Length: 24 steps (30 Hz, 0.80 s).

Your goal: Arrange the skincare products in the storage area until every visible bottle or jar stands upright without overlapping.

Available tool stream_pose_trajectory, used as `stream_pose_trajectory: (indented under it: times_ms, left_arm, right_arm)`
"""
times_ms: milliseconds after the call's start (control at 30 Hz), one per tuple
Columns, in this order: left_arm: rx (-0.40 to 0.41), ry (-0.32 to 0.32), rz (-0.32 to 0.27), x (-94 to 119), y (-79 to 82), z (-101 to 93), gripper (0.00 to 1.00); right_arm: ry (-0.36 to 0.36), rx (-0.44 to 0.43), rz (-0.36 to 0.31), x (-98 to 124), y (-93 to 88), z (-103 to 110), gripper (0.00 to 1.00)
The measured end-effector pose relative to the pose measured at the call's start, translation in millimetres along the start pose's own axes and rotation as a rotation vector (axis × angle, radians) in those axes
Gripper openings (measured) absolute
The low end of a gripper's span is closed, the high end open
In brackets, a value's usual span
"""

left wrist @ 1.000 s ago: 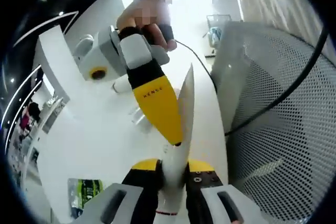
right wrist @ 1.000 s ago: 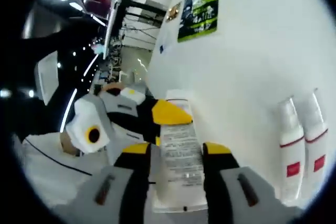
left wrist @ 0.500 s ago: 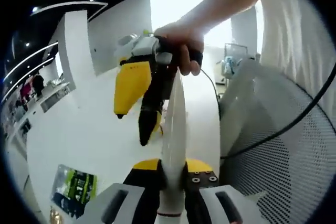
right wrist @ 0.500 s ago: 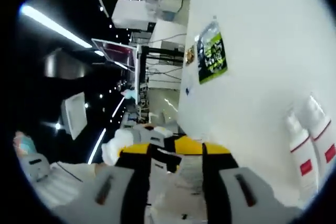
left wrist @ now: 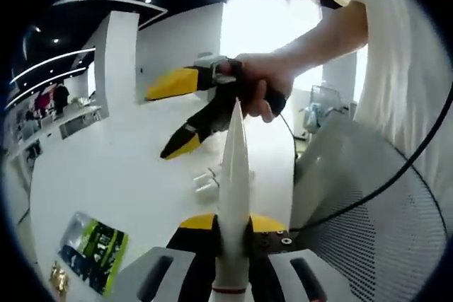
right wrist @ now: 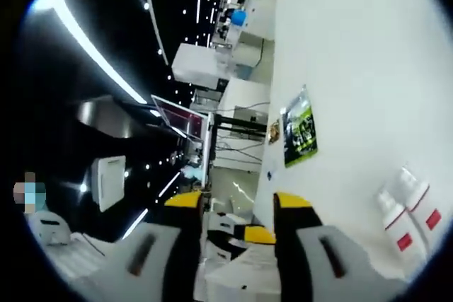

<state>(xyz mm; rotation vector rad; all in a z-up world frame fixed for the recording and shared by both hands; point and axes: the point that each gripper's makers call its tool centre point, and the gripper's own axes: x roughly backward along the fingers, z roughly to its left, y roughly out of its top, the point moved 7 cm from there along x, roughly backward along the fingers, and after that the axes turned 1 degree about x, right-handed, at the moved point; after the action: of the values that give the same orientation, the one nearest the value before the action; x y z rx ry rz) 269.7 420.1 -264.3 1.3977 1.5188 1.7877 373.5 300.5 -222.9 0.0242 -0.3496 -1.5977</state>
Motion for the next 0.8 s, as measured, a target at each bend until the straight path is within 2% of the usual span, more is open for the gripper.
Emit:
stream_pose_trajectory:
  times_ms: [133,167,233,300,500,567,733,800]
  left_arm:
    - [0.033,0.011,-0.039,4,5.0,0.2,0.15]
    - [0.078,0.025,-0.089,9,11.7,2.1,0.15]
    - [0.105,0.036,-0.118,13,14.8,4.7,0.15]
    - [0.136,0.04,-0.148,17,19.0,7.3,0.15]
    - [0.189,0.036,-0.23,28,32.7,11.5,0.15]
    - [0.197,0.039,-0.245,29,34.8,11.9,0.15]
    - [0.213,0.042,-0.256,28,35.7,13.0,0.15]
    - [0.256,0.046,-0.284,28,37.6,14.5,0.15]
  right_arm:
    - [-0.007,0.013,-0.029,7,1.5,0,0.41]
    - [-0.004,0.022,-0.066,13,2.5,2,0.41]
    - [-0.012,0.035,-0.091,17,3.3,3,0.41]
    - [-0.058,0.1,-0.146,23,7.2,1,0.41]
    - [-0.053,0.111,-0.158,33,3.4,4,0.43]
    - [-0.046,0.106,-0.179,35,4.8,5,0.44]
    - [-0.047,0.122,-0.186,38,6.0,7,0.44]
    - [-0.032,0.125,-0.225,46,11.6,10,0.44]
